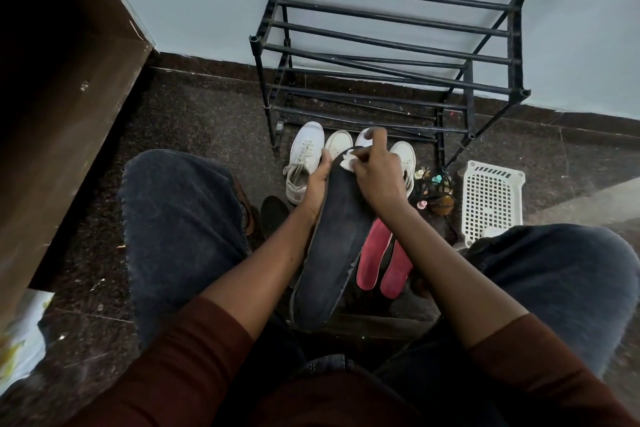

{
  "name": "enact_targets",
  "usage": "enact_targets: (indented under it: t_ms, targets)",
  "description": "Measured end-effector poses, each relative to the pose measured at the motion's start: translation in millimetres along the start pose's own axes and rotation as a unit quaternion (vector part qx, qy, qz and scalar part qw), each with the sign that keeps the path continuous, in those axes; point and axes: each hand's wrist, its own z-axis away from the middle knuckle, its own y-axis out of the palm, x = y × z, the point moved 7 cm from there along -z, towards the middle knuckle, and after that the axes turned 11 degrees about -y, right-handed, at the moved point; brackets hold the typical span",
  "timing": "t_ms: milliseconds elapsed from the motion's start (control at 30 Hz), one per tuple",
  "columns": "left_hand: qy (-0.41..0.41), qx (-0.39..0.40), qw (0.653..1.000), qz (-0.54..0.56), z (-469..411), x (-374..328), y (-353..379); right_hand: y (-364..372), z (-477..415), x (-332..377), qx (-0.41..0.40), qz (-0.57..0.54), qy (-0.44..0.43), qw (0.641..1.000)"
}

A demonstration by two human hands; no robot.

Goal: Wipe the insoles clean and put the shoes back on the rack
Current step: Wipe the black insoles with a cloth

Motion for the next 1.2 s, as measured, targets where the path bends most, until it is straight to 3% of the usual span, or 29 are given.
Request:
enact_targets:
  t_ms: [200, 367, 500, 700, 833, 933, 1100, 1200]
  targets:
    - [0.055, -0.071, 0.995, -0.042, -5.2, -10.6, -14.8, 17.0, 19.5, 22.9, 0.066, -0.06, -0.04, 0.995]
    - [0.041, 0.013, 0.999, -0.013, -2.7, -6.1, -1.2, 5.0, 4.1, 18.3, 0.001, -0.02, -0.02, 1.0]
    - [0.029, -0.007, 0.999, 0.015, -3.1, -2.4, -3.6, -3.2, -3.3, -2.0, -0.06, 0.016, 0.058, 0.996]
    - [0.028, 0.004, 0.999, 0.039, -1.4, 0.8, -1.0, -13.6, 3.7, -8.7, -0.142, 0.063, 0.102, 0.983]
    - [0.03, 0.037, 0.998, 0.047, -1.3, 2.4, 3.2, -17.6, 2.8, -15.1, -0.142, 0.031, 0.132, 0.981]
    - [0.035, 0.046, 0.998, 0.026, -1.8, -1.2, 9.5, -10.4, 1.6, -6.2, -0.107, 0.015, 0.093, 0.99]
    - [0.059, -0.039, 0.997, -0.006, -6.6, -4.7, -2.3, 13.2, 8.9, 23.1, -0.027, -0.006, 0.002, 1.0]
    - [0.04, -0.018, 0.999, -0.004, -3.4, -1.9, -0.8, 4.9, 6.3, 19.8, -0.043, 0.055, -0.025, 0.997]
